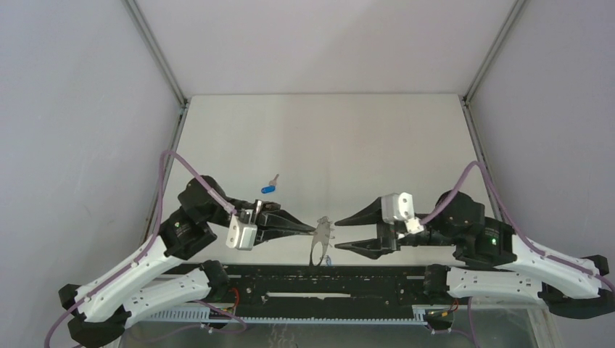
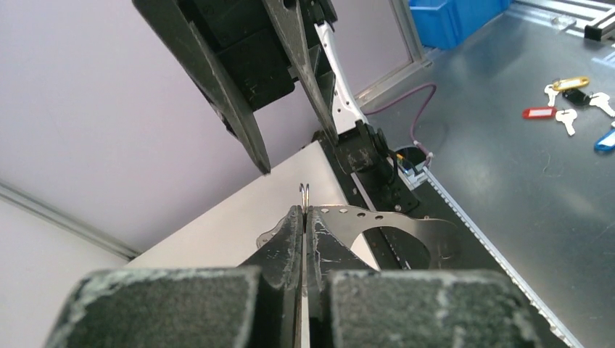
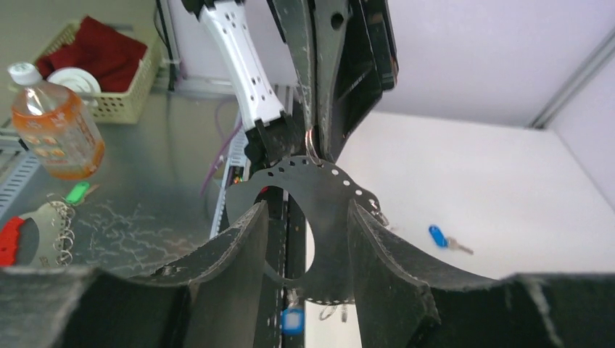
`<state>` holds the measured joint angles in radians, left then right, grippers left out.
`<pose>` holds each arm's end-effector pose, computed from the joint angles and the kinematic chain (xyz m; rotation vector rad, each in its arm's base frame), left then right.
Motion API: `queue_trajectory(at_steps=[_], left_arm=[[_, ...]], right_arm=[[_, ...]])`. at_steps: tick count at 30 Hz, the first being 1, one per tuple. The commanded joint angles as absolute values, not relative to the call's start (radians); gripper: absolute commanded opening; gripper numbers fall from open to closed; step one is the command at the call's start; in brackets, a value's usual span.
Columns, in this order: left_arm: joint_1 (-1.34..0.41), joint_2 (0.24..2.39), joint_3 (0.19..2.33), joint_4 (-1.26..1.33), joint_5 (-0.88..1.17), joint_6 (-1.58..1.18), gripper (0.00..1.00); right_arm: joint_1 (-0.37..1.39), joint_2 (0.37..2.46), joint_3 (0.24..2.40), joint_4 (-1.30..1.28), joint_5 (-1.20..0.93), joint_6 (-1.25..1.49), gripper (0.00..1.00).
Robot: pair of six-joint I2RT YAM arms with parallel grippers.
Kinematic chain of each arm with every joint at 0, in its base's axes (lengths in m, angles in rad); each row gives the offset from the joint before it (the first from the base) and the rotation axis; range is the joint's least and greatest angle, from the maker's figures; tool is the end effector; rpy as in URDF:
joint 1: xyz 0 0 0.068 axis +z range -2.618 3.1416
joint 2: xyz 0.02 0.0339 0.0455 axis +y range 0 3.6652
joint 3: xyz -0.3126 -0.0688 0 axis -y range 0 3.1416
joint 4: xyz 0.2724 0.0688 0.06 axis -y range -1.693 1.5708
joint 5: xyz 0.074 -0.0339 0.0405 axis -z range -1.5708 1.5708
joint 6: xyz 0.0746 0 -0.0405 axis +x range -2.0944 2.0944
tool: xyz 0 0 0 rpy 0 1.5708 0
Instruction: Put the keys on the keyring
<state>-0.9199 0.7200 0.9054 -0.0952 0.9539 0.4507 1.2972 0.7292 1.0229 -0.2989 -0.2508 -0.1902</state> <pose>0.0475 -0.1628 0.4394 1.5087 0.5865 -1.0666 0.0299 0.1750 0.4573 -1.2816 1.0846 1.0498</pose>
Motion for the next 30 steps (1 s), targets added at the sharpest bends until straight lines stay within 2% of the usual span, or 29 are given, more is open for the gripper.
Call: queue_trajectory(at_steps=[1, 14, 17, 19, 22, 27, 30], left_arm=[[-0.936, 0.722, 0.943, 0.04, 0.965, 0.379, 0.0], [-0.95, 0.741, 0.952, 0.083, 0.946, 0.353, 0.0], [-0.95, 0.73, 0.943, 0.08, 0.938, 0.35, 0.0], [-0.95, 0.716, 0.929, 0.062, 0.925, 0.361, 0.0], [-0.937, 0.682, 0.895, -0.007, 0.91, 0.404, 0.0], [-0.885, 0.62, 0.838, -0.15, 0.922, 0.467, 0.0], [-0.869, 0.577, 0.813, -0.184, 0.919, 0.461, 0.0]], right_arm=[[1.298, 0.694, 1.019, -0.174, -0.307, -0.217, 0.52], [1.324, 0.754, 1.019, -0.11, -0.24, -0.24, 0.47], [1.324, 0.745, 1.019, -0.107, -0.2, -0.227, 0.49], [1.311, 0.735, 1.019, -0.108, -0.104, -0.203, 0.55], [1.197, 0.762, 1.027, -0.129, -0.025, -0.132, 0.64], [0.834, 0.886, 1.049, -0.132, -0.272, 0.093, 0.68], [0.778, 1.009, 1.043, -0.103, -0.283, 0.074, 0.71]])
